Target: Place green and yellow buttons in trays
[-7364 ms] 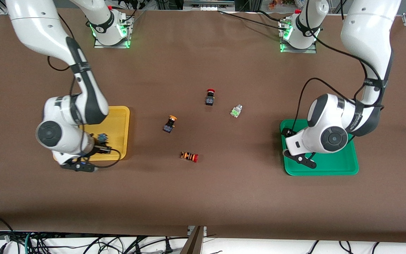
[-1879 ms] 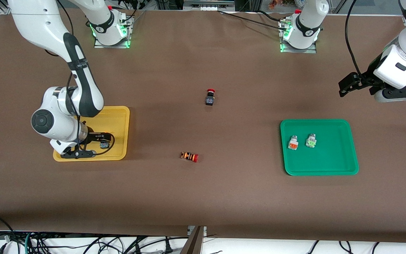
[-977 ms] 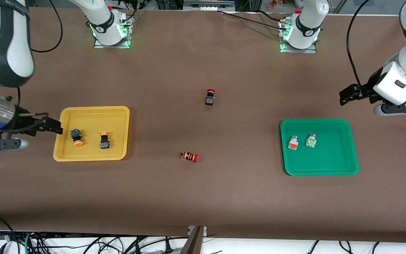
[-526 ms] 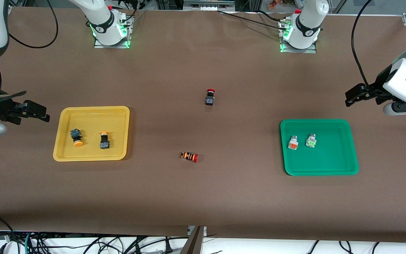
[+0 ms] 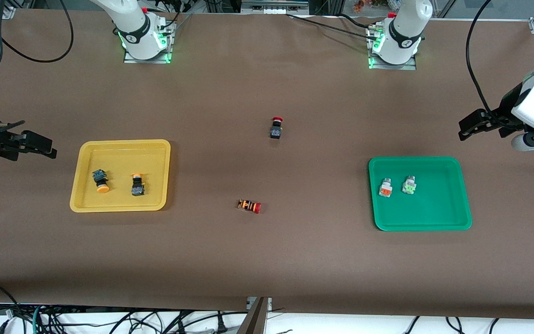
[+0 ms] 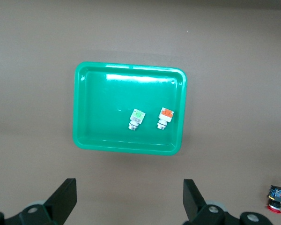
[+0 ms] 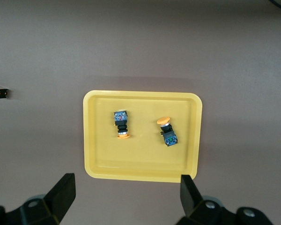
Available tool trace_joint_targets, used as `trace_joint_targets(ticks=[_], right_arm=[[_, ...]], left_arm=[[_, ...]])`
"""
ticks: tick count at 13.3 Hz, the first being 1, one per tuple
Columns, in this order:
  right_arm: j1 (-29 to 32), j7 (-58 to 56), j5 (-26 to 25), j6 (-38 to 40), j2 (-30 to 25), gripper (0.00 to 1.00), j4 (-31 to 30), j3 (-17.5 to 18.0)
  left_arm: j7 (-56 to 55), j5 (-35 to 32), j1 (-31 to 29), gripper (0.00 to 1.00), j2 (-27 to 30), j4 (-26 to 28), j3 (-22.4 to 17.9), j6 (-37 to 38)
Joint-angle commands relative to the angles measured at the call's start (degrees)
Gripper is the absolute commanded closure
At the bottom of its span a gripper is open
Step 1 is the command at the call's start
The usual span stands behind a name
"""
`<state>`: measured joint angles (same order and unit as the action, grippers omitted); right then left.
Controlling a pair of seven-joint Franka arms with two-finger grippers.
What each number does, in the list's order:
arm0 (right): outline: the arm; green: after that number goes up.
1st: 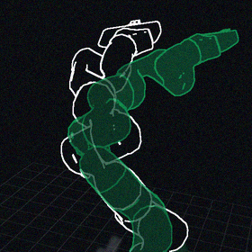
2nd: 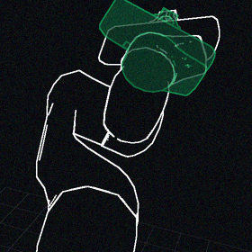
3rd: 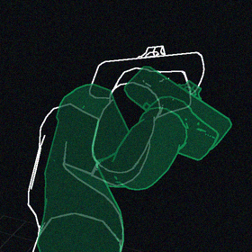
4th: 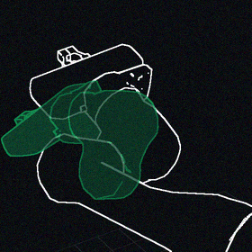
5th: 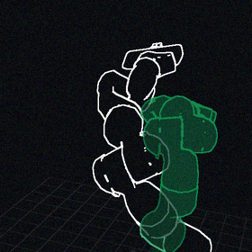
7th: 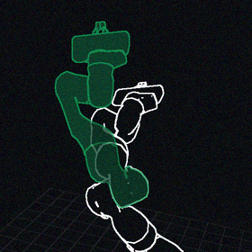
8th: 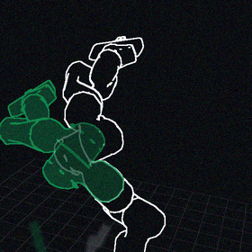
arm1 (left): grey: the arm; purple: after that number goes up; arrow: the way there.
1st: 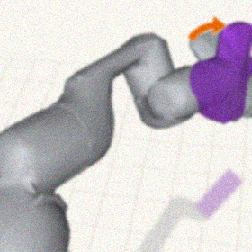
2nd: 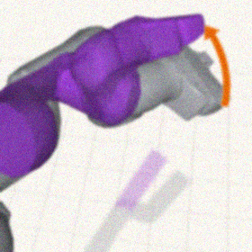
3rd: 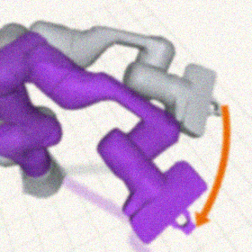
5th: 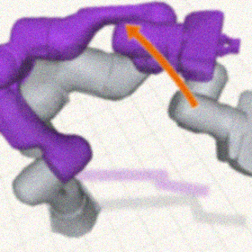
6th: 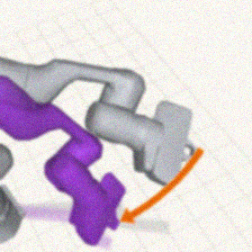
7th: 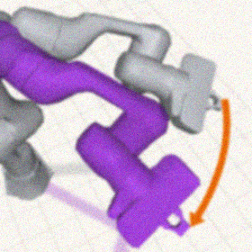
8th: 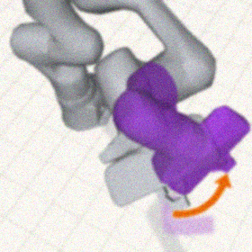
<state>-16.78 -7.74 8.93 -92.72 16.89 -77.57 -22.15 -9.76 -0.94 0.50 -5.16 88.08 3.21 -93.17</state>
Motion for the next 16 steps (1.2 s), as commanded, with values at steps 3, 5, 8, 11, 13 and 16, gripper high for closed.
trace_joint_targets(ticks=[3,5,8,11,13,16], right_arm=[[10.78,4.48,-8.98,-2.72,-4.04,0.02,-1.78,14.46],[12.55,7.03,-10.07,-3.52,-7.30,0.02,-4.86,16.52],[18.69,7.04,-10.07,-5.62,-12.30,0.02,-11.17,22.04],[18.89,6.34,-10.07,-6.08,-12.50,0.02,-12.26,22.24],[18.89,6.60,-10.07,-5.90,-12.06,0.01,-11.90,22.24],[18.89,6.34,-9.90,-5.81,-11.97,0.01,-11.90,22.24]], left_arm=[[1.49,1.03,-0.33,0.00,-0.82,-1.94,0.40,1.15],[1.49,0.94,-0.33,0.00,-0.82,-1.86,0.31,1.23],[1.58,0.94,-0.33,0.00,-0.91,-1.94,0.39,1.32],[1.49,0.94,-0.24,0.00,-0.91,-1.86,0.48,1.41],[1.49,0.94,-0.24,0.00,-0.82,-1.86,0.48,1.41],[1.49,0.94,-0.24,0.00,-0.82,-1.86,0.48,1.59]])
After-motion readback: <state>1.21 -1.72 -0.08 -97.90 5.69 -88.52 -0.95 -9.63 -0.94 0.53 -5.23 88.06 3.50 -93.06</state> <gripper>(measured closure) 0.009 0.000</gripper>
